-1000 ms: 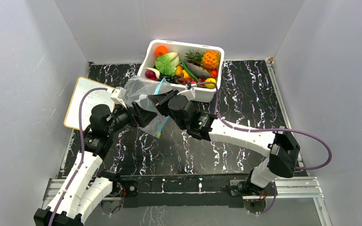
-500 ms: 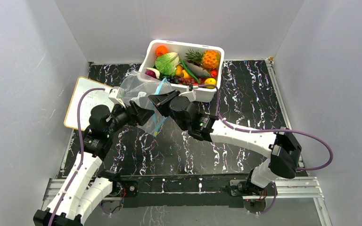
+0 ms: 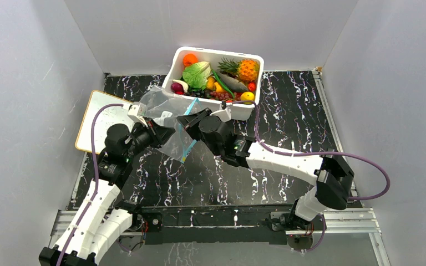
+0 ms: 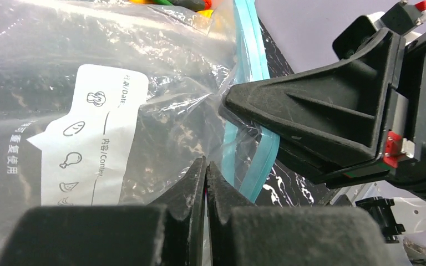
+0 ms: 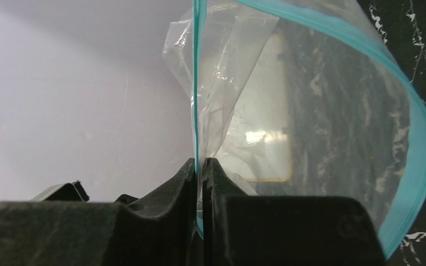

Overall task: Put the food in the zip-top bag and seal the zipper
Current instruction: Open the zipper of the food storage bag at the center of the board.

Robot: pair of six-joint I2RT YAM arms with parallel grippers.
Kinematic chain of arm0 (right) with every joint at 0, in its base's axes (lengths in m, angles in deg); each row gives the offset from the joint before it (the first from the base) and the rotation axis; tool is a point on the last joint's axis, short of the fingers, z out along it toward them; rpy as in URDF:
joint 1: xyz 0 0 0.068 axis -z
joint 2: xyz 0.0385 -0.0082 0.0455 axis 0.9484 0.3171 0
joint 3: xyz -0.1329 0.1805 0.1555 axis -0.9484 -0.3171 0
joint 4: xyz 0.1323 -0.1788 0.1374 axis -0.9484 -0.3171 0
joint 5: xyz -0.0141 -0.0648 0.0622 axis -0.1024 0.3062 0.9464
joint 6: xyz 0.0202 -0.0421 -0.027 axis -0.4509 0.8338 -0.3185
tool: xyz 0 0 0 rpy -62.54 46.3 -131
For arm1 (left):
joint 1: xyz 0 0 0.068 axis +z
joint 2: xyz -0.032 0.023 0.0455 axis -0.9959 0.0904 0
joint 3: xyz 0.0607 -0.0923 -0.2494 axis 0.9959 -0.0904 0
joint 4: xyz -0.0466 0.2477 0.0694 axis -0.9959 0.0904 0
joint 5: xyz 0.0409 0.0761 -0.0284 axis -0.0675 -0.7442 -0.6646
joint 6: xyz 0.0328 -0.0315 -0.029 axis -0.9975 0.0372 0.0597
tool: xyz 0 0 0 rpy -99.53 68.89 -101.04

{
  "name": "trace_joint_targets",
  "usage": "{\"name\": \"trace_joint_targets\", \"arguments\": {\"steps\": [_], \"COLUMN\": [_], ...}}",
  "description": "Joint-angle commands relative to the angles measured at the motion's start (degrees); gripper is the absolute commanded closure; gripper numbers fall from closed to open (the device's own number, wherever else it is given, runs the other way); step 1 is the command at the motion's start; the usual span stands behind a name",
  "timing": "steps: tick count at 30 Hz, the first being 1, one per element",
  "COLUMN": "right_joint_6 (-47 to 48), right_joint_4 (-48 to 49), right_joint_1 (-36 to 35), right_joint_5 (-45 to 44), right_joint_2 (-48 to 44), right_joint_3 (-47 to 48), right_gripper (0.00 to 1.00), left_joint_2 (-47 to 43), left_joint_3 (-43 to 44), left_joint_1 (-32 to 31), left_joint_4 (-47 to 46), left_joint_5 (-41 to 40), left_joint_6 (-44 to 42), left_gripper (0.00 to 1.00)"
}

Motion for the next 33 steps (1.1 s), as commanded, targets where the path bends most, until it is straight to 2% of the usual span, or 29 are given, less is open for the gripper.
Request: {"name": "trace_joint_targets", "arguments": {"steps": [1, 3, 5, 7, 8, 9, 12, 14, 22, 33], "right_joint_6": [9.47, 12.9, 14.66, 15.48, 15.21, 14.77, 11.62, 7.16, -3.46, -7.15], "right_joint_4": [-1.88, -4.33, -6.89, -5.56, -4.12, -2.76, -2.8, -3.39, -1.19, 2.24], "right_joint_1": [-0.15, -0.03, 0.26, 0.76, 0.96, 1.08, 1.12, 1.14, 1.13, 1.11], "right_joint_5": [-1.06, -1.77, -3.46, -4.06, -3.91, -3.61, -2.85, -1.89, 0.28, 2.36], "right_joint_2": [-2.51, -3.48, -4.98, -7.03, -8.08, -8.89, -9.53, -9.26, -6.12, -1.37], "right_joint_3": [1.78, 2.39, 1.83, -0.57, -2.16, -3.91, -3.85, -3.25, -1.72, 1.21], "right_gripper": [0.85, 0.75, 0.88, 1.0, 1.0, 1.0, 1.0, 1.0, 1.0, 1.0], "left_joint_2": [-2.49, -3.06, -3.36, -3.43, -3.46, -3.59, -4.14, -4.23, -2.58, 0.74], "left_joint_3": [0.23, -0.32, -0.93, -0.87, -0.73, -0.51, -0.47, -0.43, 2.11, 2.66], "left_joint_1": [-0.11, -0.08, -0.11, -0.05, -0.05, -0.09, -0.08, -0.07, -0.13, -0.4], "left_joint_4": [0.78, 0.96, 1.14, 1.33, 1.32, 1.23, -1.35, -3.15, -1.06, 1.89], "left_joint_5": [-0.08, 0.55, 1.01, 3.14, 4.05, 4.7, 7.54, 10.04, 7.9, 1.83], "left_joint_6": [-1.57, -1.12, -0.31, -0.11, 0.12, 0.54, 1.38, 0.57, -5.2, -10.61], "left_gripper": [1.0, 1.0, 1.0, 1.0, 0.94, 0.84, 0.45, 0.36, 0.23, 0.22]}}
